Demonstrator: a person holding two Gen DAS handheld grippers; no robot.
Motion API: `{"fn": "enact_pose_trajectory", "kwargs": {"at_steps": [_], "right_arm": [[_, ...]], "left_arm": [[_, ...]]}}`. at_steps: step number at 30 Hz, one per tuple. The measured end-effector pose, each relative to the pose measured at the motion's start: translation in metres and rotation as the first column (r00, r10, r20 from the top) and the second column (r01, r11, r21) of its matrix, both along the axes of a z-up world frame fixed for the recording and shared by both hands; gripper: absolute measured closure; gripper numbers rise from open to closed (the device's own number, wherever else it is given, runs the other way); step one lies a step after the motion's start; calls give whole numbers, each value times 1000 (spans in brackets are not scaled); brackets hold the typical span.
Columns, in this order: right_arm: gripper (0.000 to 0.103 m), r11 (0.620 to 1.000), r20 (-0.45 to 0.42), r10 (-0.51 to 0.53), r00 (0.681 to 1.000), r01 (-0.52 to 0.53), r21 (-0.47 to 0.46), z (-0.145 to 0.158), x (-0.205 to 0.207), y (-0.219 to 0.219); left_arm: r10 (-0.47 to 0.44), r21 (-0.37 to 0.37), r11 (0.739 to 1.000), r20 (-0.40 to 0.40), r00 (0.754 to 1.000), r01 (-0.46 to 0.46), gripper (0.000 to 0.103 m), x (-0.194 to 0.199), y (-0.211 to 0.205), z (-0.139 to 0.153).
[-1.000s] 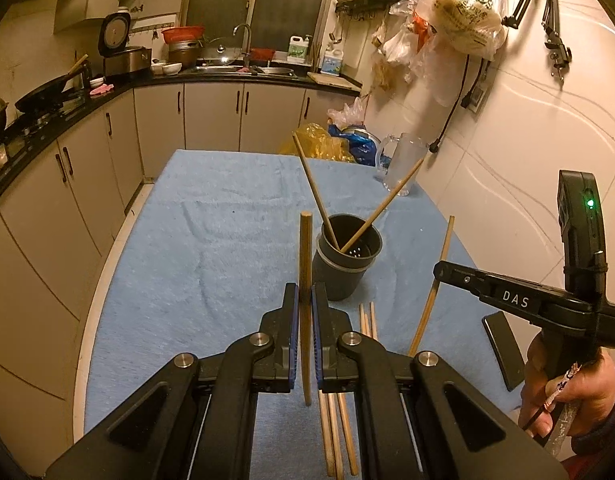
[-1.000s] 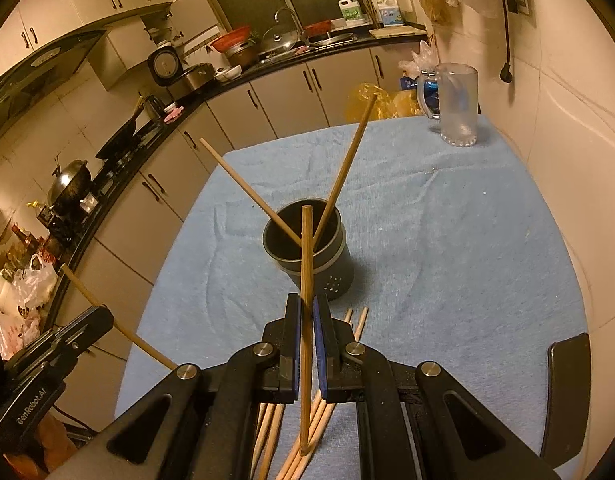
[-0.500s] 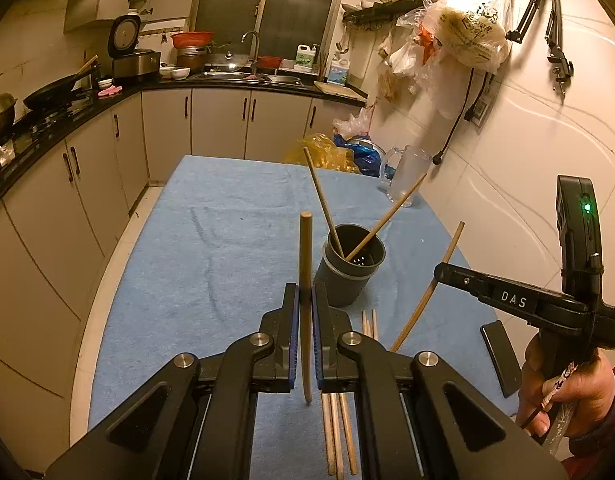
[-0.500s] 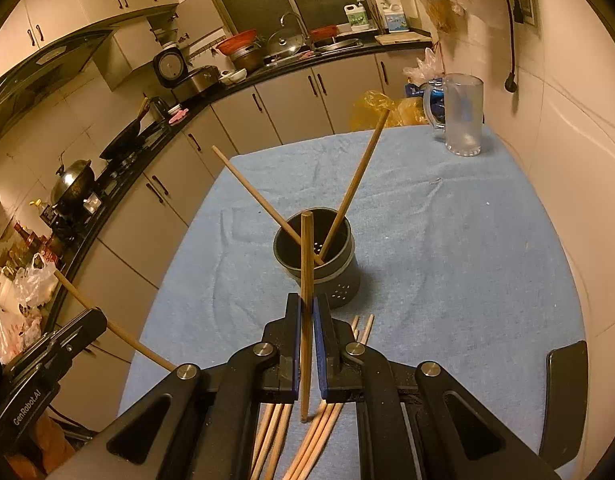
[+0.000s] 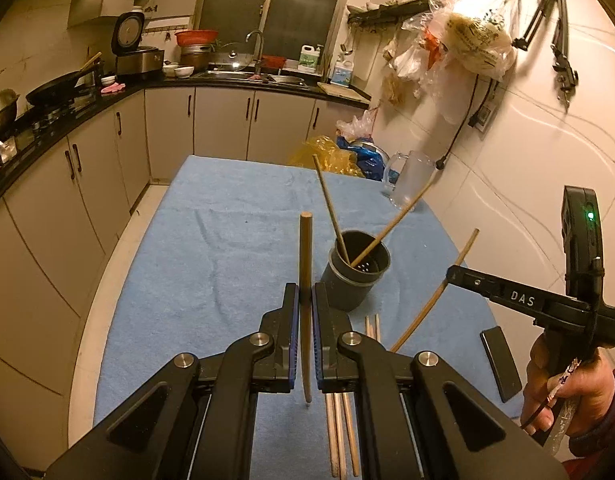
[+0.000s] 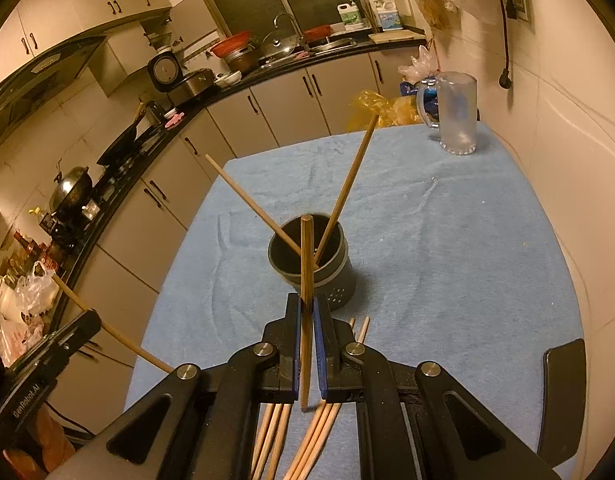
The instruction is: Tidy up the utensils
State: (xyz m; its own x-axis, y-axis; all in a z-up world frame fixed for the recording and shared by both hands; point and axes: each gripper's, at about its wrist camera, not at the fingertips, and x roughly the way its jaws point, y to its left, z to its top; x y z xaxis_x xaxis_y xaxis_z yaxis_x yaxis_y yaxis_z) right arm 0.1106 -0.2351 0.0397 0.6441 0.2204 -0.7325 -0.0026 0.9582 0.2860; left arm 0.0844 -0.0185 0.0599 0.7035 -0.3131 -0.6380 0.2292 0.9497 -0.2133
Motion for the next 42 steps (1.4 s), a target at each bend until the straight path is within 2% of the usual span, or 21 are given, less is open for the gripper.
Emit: {"fn": "enact_pose_trajectory", "kwargs": {"at_steps": [11, 22, 33, 38, 42], "right_arm": [[96, 1000, 21, -16, 1000, 16, 12, 11, 0, -5], [96, 999, 60, -29, 998, 27, 34, 25, -11, -13], [96, 995, 109, -77, 991, 69, 75, 51, -17, -33], [96, 996, 144, -61, 988, 50, 77, 67, -20, -32], [96, 993, 126, -52, 991, 38, 111, 71, -20, -31]], "left_arm": [[23, -6, 1000, -4, 1000, -23, 97, 3, 7, 5], [28, -22, 999, 28, 999, -27, 97, -1, 14, 18], [-6, -29, 1000, 61, 998, 8, 97, 10, 8, 37], [-25, -30, 999, 83, 996, 28, 97, 12, 4, 45], [-33, -21, 999, 83, 996, 34, 97, 14, 4, 50]]}}
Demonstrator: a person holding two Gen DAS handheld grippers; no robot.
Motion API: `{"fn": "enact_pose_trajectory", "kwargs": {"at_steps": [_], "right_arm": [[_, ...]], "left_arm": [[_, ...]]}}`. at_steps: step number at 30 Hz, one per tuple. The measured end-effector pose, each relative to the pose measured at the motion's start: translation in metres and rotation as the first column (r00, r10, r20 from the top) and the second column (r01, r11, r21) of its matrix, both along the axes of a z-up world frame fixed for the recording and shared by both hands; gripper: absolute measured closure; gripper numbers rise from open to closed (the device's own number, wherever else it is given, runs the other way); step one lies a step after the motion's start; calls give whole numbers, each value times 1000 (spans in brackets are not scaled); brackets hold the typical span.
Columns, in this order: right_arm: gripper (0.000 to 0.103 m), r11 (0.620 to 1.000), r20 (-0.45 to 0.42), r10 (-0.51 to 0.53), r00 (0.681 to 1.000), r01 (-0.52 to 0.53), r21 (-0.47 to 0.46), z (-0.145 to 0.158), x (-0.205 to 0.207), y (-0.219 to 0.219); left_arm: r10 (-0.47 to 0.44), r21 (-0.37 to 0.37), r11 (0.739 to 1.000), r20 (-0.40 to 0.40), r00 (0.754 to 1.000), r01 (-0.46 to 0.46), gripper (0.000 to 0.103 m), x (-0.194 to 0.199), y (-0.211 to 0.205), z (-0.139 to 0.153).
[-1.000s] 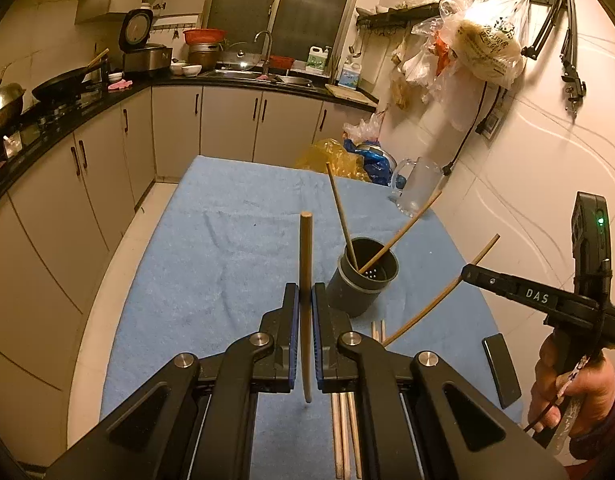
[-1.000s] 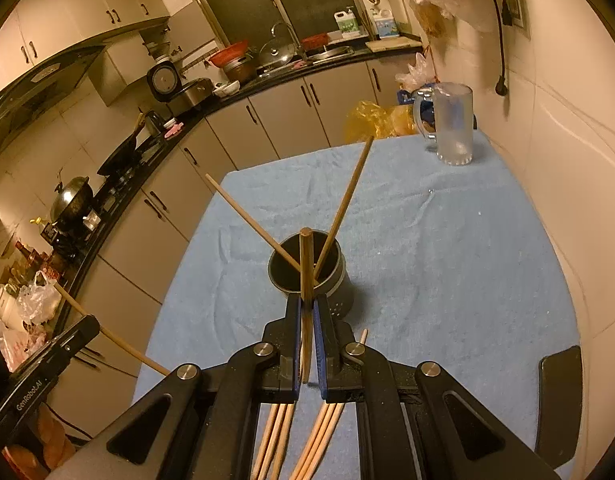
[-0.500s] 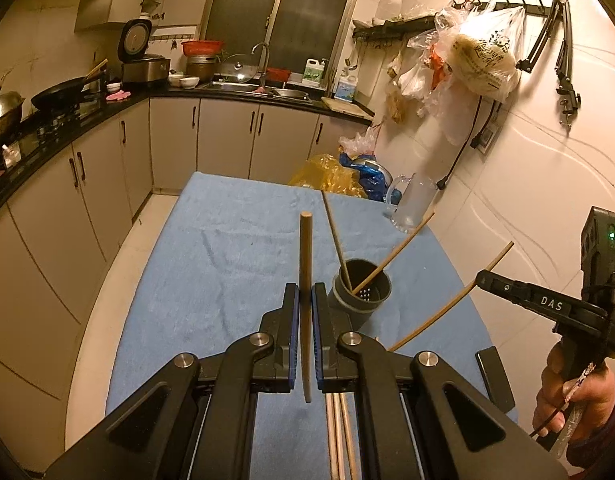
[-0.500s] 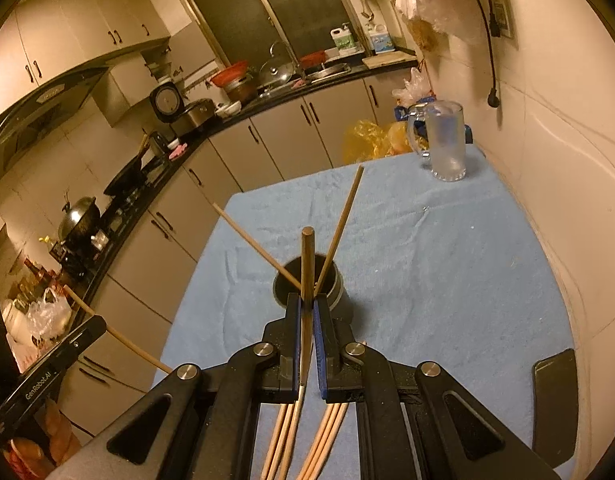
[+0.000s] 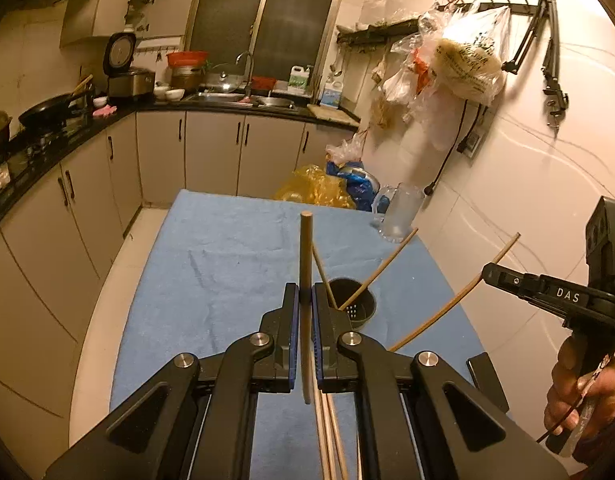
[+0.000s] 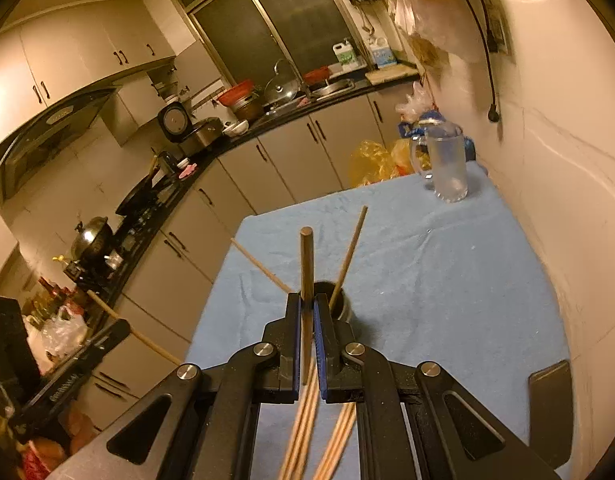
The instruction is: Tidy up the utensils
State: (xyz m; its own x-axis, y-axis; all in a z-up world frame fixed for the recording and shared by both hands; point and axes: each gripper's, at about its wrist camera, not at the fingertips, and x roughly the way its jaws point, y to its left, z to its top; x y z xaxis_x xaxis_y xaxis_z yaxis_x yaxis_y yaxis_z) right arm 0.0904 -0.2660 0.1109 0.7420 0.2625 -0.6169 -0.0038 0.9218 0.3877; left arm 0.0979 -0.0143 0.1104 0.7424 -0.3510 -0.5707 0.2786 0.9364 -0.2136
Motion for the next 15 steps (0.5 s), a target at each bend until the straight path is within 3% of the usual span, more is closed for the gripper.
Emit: {"fn": "enact_pose_trajectory", "kwargs": {"at_steps": [15], "right_arm": [[96, 999, 70, -3, 998, 0, 36, 37, 13, -5]], "left_arm": [[-32, -18, 999, 23, 999, 32, 97, 15, 6, 33]]}}
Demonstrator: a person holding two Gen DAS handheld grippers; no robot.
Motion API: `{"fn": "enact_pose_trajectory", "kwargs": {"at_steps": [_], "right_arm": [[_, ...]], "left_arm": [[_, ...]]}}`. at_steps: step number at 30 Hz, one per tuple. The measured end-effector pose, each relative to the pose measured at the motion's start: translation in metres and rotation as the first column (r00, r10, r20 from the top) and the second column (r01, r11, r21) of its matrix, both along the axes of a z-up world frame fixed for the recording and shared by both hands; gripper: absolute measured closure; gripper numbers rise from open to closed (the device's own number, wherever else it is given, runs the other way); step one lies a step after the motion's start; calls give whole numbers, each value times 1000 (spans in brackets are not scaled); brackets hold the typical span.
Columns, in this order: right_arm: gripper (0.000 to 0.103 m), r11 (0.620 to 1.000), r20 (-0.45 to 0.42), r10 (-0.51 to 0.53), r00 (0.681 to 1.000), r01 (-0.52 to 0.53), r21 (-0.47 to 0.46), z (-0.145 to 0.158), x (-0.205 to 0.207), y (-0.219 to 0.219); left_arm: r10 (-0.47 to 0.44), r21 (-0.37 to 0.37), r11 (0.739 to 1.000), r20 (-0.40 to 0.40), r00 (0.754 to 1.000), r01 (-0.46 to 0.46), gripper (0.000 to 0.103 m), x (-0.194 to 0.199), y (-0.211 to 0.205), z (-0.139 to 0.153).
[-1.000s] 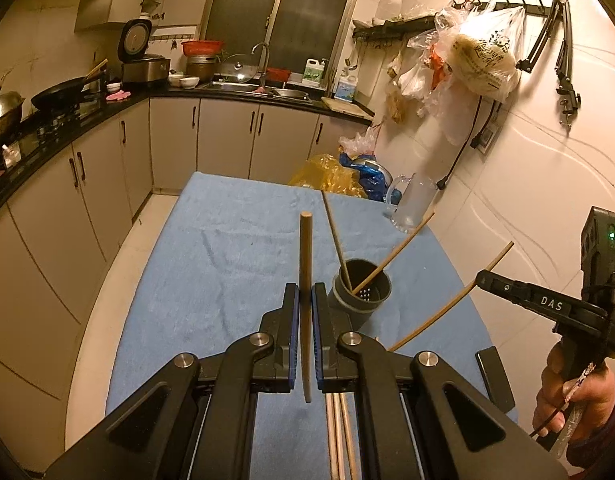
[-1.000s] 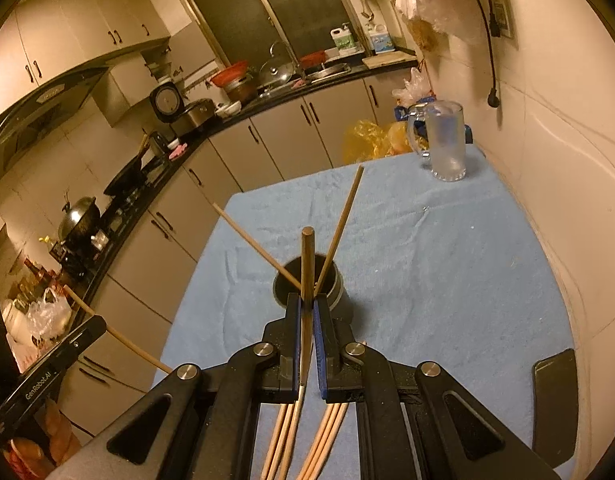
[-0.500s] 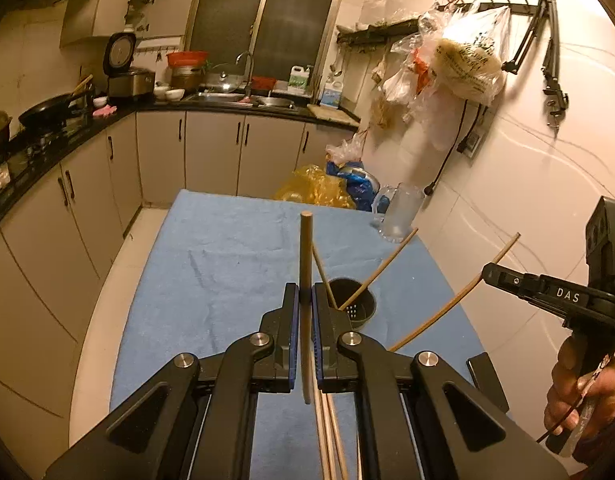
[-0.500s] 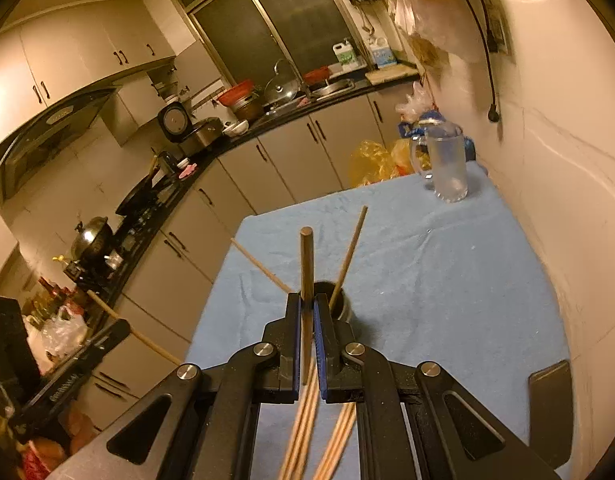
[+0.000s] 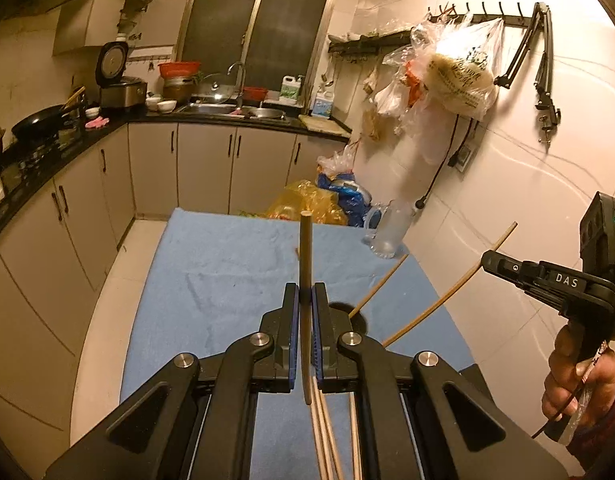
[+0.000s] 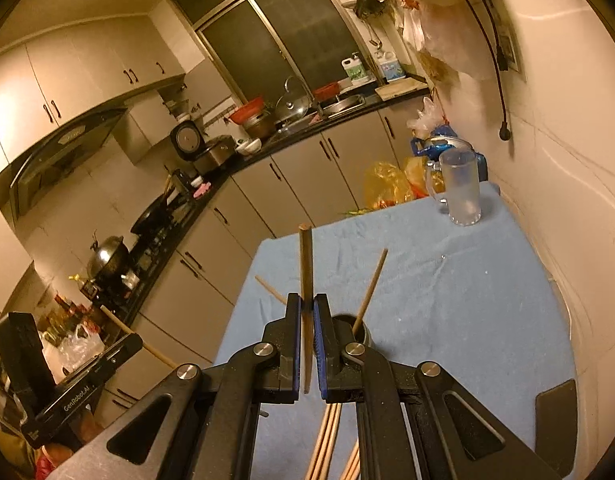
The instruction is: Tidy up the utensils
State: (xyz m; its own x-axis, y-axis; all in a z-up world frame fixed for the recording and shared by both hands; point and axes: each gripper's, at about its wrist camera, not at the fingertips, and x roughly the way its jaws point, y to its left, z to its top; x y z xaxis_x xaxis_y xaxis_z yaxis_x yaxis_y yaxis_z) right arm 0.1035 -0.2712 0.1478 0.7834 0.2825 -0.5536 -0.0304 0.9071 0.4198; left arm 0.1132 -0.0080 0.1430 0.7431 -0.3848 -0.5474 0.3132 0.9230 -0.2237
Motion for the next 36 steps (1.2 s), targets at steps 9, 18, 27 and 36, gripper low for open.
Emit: {"fn": "enact_pose_trajectory", "kwargs": {"at_steps": [9, 18, 27, 36], "right_arm": [[96, 999, 16, -43, 999, 43, 9, 16, 13, -20], [96, 996, -10, -82, 997, 83, 31, 16, 34, -36], [96, 994, -30, -100, 995, 101, 34, 10, 61, -42], [96, 994, -101, -104, 989, 105, 7, -24, 78, -43]], "left_arm": [[-40, -37, 998, 23, 999, 41, 97, 19, -10, 24], [-58, -82, 995, 4, 998, 58, 97, 51, -15, 30], [-61, -99, 993, -31, 998, 58, 97, 87, -32, 17], [-55, -80, 996, -81, 995, 48, 97, 108, -48, -16]]}}
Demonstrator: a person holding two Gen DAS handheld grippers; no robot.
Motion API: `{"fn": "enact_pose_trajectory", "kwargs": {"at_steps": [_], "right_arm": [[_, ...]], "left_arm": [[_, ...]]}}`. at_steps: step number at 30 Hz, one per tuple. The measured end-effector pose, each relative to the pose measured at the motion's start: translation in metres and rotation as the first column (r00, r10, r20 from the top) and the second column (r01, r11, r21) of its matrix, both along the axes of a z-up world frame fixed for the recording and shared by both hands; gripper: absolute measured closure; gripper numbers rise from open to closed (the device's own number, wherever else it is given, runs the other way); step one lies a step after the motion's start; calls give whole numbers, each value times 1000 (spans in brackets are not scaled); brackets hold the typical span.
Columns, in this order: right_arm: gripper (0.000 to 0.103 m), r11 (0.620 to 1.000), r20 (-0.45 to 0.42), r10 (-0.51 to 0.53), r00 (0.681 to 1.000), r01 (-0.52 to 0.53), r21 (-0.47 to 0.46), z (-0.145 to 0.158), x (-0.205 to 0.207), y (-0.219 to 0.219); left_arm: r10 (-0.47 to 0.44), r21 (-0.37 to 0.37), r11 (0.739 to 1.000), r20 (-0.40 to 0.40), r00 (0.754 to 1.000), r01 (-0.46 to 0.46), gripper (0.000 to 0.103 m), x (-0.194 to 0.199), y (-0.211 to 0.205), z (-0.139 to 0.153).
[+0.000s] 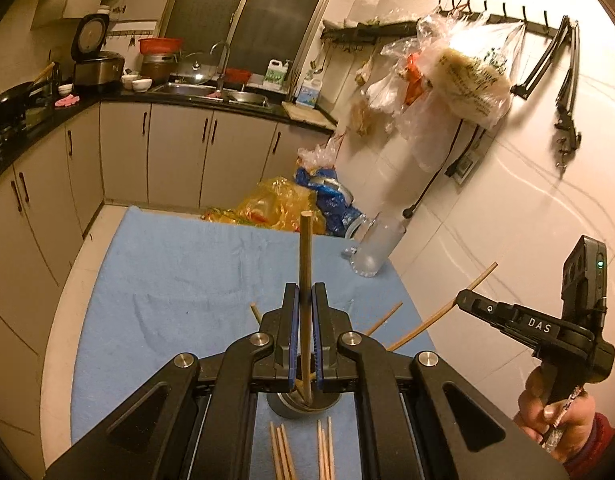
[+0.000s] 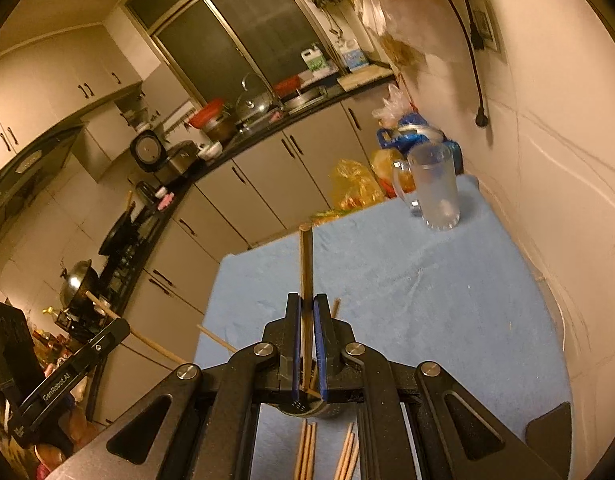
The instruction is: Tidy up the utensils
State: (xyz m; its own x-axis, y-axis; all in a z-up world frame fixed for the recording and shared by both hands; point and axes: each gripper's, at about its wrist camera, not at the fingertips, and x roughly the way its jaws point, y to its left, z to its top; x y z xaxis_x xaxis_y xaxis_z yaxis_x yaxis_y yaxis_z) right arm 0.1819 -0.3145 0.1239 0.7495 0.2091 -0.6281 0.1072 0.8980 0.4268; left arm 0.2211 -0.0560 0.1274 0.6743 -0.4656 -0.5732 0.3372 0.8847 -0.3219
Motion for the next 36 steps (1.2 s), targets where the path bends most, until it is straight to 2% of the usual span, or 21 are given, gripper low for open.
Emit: {"fn": "enact_pose_trajectory", "kwargs": {"at_steps": [7, 19, 27, 36], "right_arm": [[96, 1000, -52, -1, 999, 0, -7, -27, 9, 2], [96, 999, -149, 33, 988, -37, -26, -73, 27, 19], [95, 998, -137, 40, 990, -46, -42, -67, 29, 18], [95, 999, -125, 32, 992, -35, -25, -55, 11, 15]], "left_arm": [[8, 10, 1000, -55, 998, -7, 97, 10, -8, -31], [12, 33, 999, -112, 994, -8, 97, 14, -14, -61], [3, 21, 1000, -111, 994, -1, 97, 10, -10, -61], [11, 15, 1000, -91, 996, -10, 97, -1, -5, -49]]}}
